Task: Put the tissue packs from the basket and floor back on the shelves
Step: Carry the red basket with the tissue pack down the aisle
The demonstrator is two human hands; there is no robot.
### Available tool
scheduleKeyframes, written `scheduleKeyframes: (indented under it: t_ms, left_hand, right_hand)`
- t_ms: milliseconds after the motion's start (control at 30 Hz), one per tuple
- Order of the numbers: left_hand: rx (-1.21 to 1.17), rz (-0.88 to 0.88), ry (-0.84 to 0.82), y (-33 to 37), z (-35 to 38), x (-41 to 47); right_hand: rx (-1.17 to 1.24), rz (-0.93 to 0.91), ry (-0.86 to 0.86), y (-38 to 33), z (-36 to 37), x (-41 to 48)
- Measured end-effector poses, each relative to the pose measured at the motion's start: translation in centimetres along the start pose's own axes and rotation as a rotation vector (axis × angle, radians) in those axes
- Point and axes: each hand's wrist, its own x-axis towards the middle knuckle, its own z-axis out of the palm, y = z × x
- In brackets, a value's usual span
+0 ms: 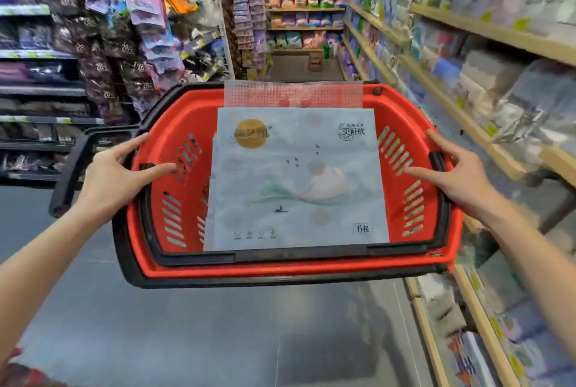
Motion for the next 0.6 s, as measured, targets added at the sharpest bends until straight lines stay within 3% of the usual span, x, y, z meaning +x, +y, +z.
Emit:
scheduleKeyframes:
  t_ms: [600]
  left_hand:
    - [0.016,0.114,-0.119,-5.2,10.0,39.4]
  right_hand:
    - [0.011,0.076,0.145,4.3,16.9,29.5]
